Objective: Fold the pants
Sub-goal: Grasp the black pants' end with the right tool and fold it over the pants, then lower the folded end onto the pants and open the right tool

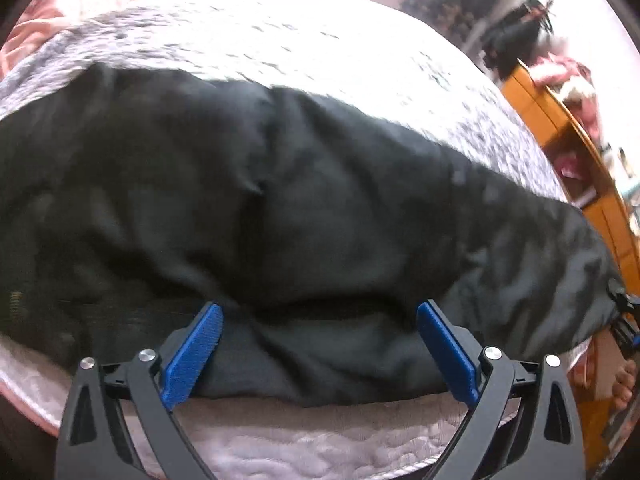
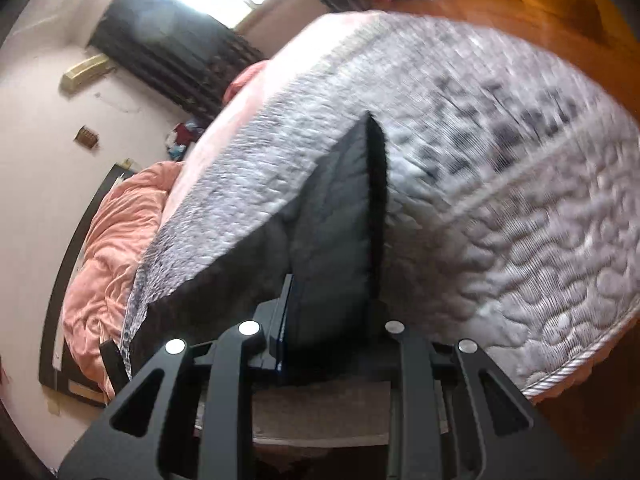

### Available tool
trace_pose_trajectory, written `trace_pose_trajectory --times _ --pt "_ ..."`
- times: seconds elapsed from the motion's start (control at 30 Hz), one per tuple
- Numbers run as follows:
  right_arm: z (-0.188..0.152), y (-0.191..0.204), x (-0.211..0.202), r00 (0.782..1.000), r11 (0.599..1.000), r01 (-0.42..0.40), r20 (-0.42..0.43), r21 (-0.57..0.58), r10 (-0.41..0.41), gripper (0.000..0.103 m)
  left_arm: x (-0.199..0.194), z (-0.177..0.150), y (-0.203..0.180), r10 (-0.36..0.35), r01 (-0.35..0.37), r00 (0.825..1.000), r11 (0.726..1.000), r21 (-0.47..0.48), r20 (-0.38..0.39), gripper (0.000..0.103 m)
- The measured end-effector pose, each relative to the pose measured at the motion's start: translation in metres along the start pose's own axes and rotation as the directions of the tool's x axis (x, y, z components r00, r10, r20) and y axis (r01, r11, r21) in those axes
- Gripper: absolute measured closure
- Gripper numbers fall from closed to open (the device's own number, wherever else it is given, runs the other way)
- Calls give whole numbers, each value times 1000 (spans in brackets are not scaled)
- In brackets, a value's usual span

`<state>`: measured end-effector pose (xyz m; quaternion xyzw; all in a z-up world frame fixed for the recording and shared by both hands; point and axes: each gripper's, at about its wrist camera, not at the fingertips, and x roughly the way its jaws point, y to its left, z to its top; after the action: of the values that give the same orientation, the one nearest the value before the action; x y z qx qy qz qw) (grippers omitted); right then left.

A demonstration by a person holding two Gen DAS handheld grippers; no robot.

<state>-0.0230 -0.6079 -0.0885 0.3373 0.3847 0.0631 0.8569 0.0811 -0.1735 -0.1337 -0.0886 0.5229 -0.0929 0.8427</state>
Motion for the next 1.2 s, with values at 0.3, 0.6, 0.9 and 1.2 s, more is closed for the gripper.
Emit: trace_pose_trajectory --times 0.3,0.6,0.9,1.2 --pt "10 140 -19 992 958 -116 23 -261 127 79 -57 3 53 126 -127 980 992 -6 153 5" --pt "-28 270 31 983 853 -180 -109 -490 145 79 -92 3 103 199 -178 959 977 -120 200 5" --pt "-103 318 134 935 802 -254 -348 -541 62 79 -113 7 150 250 -204 940 957 -205 231 5" --pt "-177 327 224 851 782 -256 -516 -569 -97 70 -115 7 176 280 -221 934 941 -258 220 5"
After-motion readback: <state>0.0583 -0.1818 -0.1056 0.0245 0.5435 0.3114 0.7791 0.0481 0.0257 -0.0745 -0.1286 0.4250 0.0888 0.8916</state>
